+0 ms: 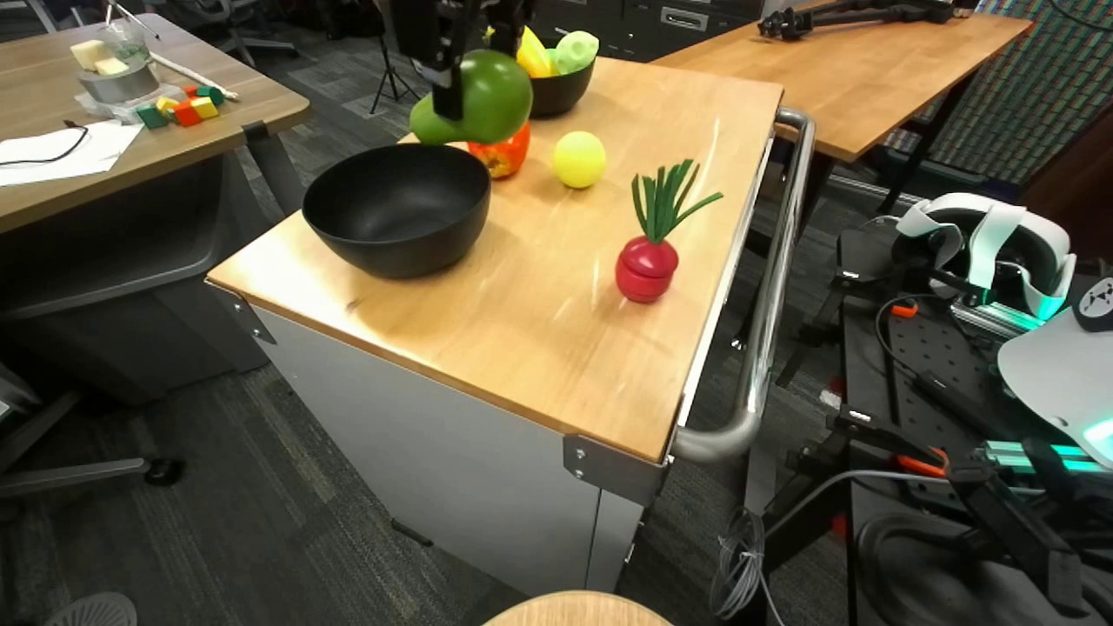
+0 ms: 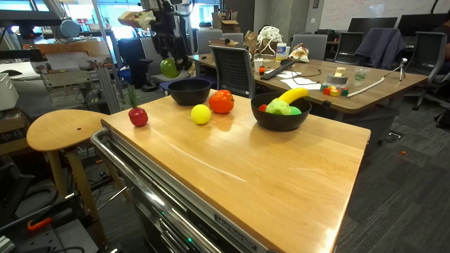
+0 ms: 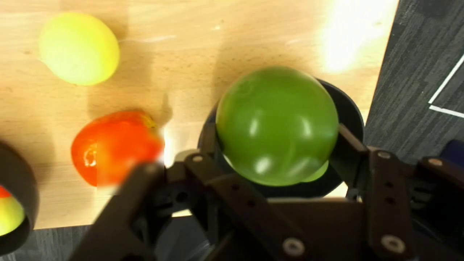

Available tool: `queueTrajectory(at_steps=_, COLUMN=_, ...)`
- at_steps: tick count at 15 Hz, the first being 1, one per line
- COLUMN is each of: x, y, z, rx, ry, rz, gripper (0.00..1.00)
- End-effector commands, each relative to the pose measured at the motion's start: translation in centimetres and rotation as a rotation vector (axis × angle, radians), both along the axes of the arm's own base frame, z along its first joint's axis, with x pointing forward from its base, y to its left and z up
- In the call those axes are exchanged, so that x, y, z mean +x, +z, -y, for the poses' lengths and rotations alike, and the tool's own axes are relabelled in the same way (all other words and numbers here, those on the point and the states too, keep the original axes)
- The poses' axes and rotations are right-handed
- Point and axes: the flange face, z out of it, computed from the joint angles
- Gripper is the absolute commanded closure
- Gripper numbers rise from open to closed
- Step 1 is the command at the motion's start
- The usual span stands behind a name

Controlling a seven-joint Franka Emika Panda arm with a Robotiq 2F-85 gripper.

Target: Take the plastic fruits and vegetables and place them on the table

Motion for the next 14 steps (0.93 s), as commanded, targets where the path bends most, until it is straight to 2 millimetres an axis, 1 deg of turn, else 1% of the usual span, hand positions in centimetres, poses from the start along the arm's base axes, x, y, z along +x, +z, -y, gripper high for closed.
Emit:
queueTrajectory(at_steps=1, x=-5.4, y=1.9, z=2.0, rx=-0.077, ry=0.073, rz=0.034, gripper=0.51)
queueTrajectory(at_steps=4, x=-7.8, y=1.7, z=3.8, rx=-0.097, ry=0.098, rz=0.016, gripper=0.51)
queueTrajectory(at_steps=6, x=-8.8, y=0.9, z=5.0, rx=-0.1, ry=0.096, rz=0.008, gripper=0.51)
queueTrajectory(at_steps=11, x=-10.0, y=-3.1, z=7.2, rx=-0.097, ry=0.045, rz=-0.038, gripper=0.51)
queueTrajectory(at_steps=14, x=-9.9, y=-5.9, z=8.1, rx=-0.078, ry=0.025, rz=-0.065, gripper=0.51)
